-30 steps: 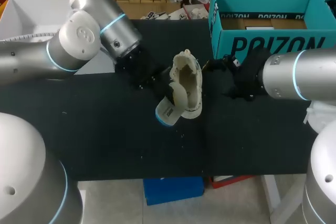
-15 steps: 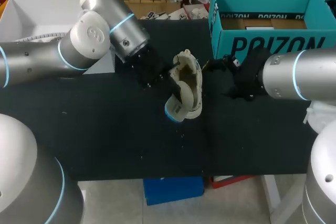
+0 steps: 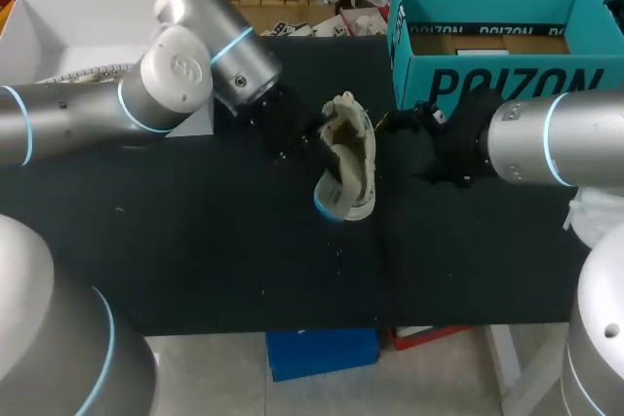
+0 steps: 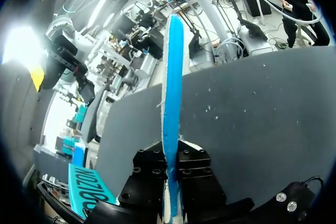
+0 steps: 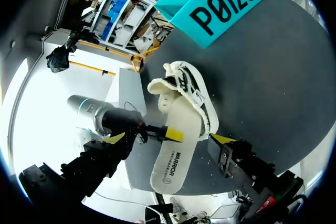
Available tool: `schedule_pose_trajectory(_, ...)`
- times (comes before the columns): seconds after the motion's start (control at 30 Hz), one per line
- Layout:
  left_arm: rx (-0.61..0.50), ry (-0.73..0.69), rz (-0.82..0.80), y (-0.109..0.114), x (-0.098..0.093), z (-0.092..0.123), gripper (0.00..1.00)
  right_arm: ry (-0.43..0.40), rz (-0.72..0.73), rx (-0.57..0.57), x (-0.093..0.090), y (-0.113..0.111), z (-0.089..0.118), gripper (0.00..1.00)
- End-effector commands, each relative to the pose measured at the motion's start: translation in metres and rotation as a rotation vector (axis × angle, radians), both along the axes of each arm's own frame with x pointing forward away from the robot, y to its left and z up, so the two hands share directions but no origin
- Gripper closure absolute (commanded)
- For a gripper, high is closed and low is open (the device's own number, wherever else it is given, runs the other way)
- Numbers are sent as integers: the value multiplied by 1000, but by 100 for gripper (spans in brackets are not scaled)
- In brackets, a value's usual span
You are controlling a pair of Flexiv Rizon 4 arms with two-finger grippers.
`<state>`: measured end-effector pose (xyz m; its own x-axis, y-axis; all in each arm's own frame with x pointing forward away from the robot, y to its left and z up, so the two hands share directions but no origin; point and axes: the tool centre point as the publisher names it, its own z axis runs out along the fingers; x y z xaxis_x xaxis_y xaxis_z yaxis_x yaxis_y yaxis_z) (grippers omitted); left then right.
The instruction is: Take the shoe out of the shoebox, open the shoe tongue, remove and reinsert the insole, then place the shoe into the shoebox
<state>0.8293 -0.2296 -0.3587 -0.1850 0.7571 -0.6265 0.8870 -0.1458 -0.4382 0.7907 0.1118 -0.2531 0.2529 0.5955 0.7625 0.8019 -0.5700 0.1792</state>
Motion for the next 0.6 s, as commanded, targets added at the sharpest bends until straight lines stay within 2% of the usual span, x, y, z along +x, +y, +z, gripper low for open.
schedule_pose_trajectory(0.03,0,2,0,-5,8,-7,100,61,80,27,1,-4,2,0)
schedule_pose_trajectory(0.4,24,1,47,-4,30,-15,100,61,80,27,1,-4,2,0)
schedule_pose_trajectory(0.6,50,2,72,-6,36,-15,100,61,80,27,1,-4,2,0)
